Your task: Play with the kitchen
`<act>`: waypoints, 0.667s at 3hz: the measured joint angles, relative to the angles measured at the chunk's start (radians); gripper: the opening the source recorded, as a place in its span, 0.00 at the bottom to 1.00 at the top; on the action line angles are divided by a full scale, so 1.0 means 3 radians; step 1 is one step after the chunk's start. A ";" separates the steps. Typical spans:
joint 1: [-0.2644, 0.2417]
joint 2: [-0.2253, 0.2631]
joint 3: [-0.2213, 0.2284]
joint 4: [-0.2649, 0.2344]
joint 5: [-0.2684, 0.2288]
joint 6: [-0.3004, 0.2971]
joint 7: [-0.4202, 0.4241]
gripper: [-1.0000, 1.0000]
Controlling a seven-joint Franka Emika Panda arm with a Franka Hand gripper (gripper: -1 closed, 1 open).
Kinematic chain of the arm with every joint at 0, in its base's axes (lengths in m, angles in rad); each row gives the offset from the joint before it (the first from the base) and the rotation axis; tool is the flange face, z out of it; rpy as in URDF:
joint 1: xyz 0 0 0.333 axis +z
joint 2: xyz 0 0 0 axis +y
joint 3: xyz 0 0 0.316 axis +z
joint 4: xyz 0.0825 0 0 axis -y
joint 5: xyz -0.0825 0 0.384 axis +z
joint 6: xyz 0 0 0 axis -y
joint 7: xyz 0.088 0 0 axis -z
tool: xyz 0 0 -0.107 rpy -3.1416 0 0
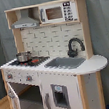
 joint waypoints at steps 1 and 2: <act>0.0105 0.0069 -0.0115 -0.0047 0.0069 -0.0075 -0.0343 1.00; 0.0220 0.0133 -0.0223 -0.0111 0.0148 -0.0172 -0.0670 1.00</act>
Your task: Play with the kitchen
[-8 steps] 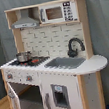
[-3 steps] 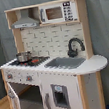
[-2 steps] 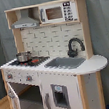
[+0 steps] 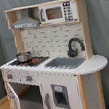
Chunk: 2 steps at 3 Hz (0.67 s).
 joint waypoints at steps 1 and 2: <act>0.0120 0.0059 -0.0098 -0.0073 0.0087 -0.0105 -0.0316 1.00; 0.0237 0.0109 -0.0191 -0.0149 0.0177 -0.0210 -0.0601 1.00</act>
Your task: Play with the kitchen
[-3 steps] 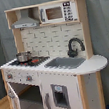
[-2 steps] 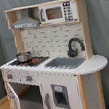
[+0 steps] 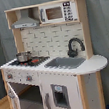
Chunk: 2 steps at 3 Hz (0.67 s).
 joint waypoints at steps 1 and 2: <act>0.0127 0.0059 -0.0109 -0.0100 0.0131 -0.0114 -0.0344 1.00; 0.0225 0.0111 -0.0199 -0.0206 0.0273 -0.0204 -0.0661 1.00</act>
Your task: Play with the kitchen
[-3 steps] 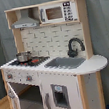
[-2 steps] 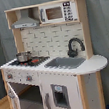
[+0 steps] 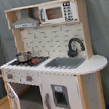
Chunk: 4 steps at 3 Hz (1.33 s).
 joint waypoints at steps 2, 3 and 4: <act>0.0069 0.0103 -0.0134 -0.0239 0.0379 -0.0055 -0.0567 1.00; 0.0064 0.0170 -0.0188 -0.0350 0.0584 -0.0055 -0.0836 1.00; 0.0055 0.0264 -0.0252 -0.0437 0.0746 -0.0053 -0.1103 1.00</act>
